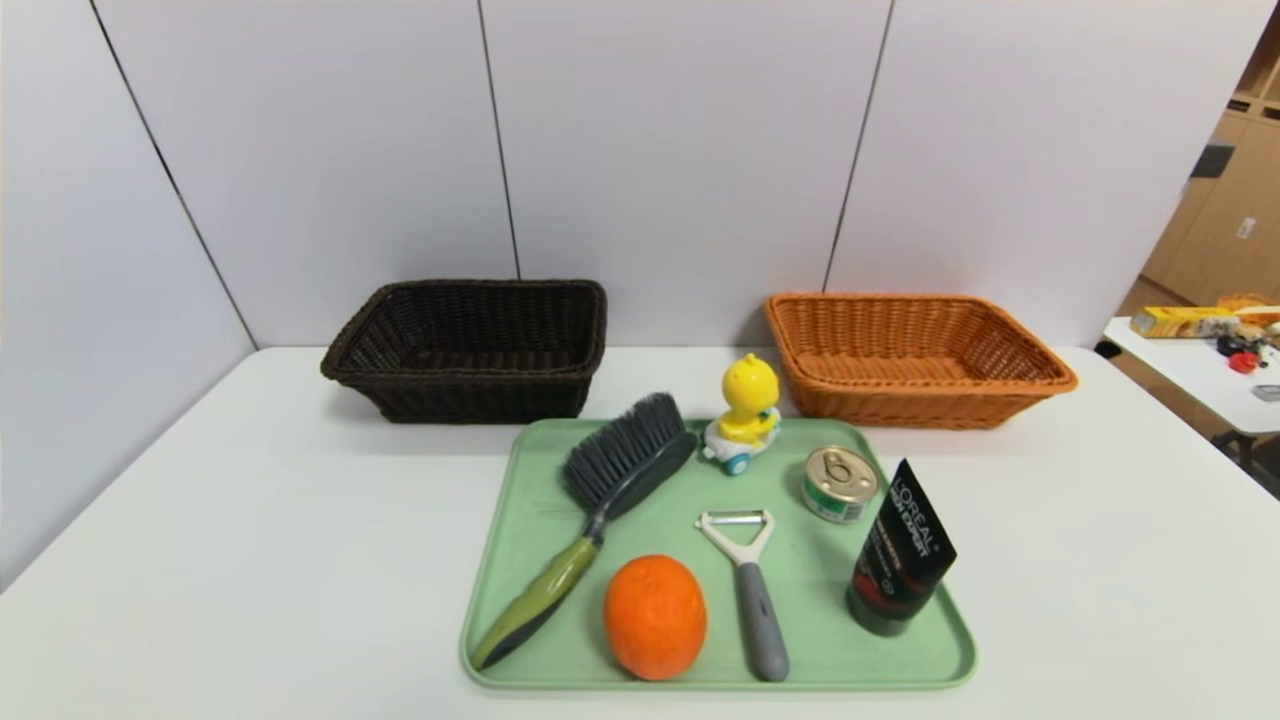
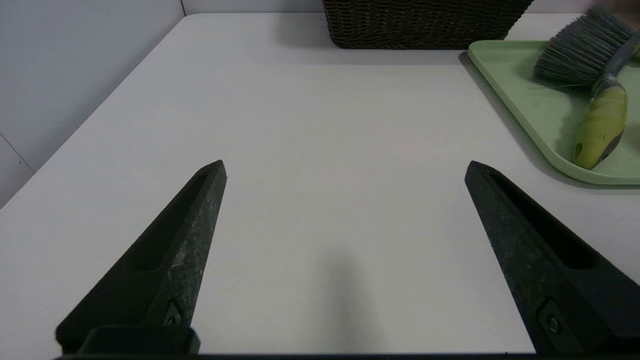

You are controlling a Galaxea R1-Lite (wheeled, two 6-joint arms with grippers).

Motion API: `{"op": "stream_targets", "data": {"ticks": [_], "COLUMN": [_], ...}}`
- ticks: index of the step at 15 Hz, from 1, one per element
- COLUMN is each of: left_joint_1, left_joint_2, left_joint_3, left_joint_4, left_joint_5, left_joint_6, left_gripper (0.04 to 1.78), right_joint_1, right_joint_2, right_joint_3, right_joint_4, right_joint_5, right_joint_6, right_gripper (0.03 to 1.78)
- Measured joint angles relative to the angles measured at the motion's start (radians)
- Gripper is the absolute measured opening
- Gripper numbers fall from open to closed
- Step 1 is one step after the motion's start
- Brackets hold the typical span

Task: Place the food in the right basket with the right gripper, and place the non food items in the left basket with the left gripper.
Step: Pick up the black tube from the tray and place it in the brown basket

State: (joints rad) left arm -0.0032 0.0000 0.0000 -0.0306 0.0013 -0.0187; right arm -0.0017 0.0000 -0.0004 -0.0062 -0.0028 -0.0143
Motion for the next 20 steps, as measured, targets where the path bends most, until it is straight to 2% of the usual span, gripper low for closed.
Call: {"op": "stream_targets", "data": {"ticks": [3, 5, 7, 10, 12, 14, 16, 17, 18, 20], "left_joint_1": [0.0, 0.001, 0.002, 0.002, 0.001, -0.008, -0.04, -0.075, -0.111, -0.185], "left_joint_2": [0.01, 0.076, 0.19, 0.424, 0.59, 0.733, 0.847, 0.896, 0.931, 0.981], "left_joint_3": [-0.051, -0.221, -0.477, -0.824, -0.945, -0.997, -1.017, -1.023, -1.026, -1.026], "left_joint_4": [0.026, 0.097, 0.235, 0.529, 0.701, 0.724, 0.662, 0.633, 0.618, 0.602], "left_joint_5": [0.008, 0.004, 0.0, -0.046, -0.088, -0.137, -0.163, -0.16, -0.147, -0.082], "left_joint_6": [0.004, 0.005, -0.019, -0.06, -0.08, -0.103, -0.158, -0.194, -0.214, -0.223], "left_gripper": [1.69, 1.69, 1.69, 1.69, 1.69, 1.69, 1.69, 1.69, 1.69, 1.69], "right_joint_1": [0.0, 0.0, 0.0, -0.003, -0.001, 0.033, 0.139, 0.203, 0.272, 0.426], "right_joint_2": [0.004, 0.054, 0.169, 0.453, 0.651, 0.832, 0.979, 1.039, 1.091, 1.19], "right_joint_3": [-0.034, -0.177, -0.444, -0.861, -1.052, -1.189, -1.293, -1.334, -1.371, -1.435], "right_joint_4": [0.026, 0.111, 0.266, 0.574, 0.757, 0.884, 0.936, 0.942, 0.946, 0.951], "right_joint_5": [0.009, 0.03, 0.071, 0.161, 0.208, 0.233, 0.221, 0.194, 0.154, 0.033], "right_joint_6": [-0.03, -0.032, -0.015, 0.016, 0.033, 0.061, 0.127, 0.17, 0.22, 0.339], "right_gripper": [1.71, 1.71, 1.71, 1.71, 1.71, 1.71, 1.71, 1.71, 1.71, 1.71]}}
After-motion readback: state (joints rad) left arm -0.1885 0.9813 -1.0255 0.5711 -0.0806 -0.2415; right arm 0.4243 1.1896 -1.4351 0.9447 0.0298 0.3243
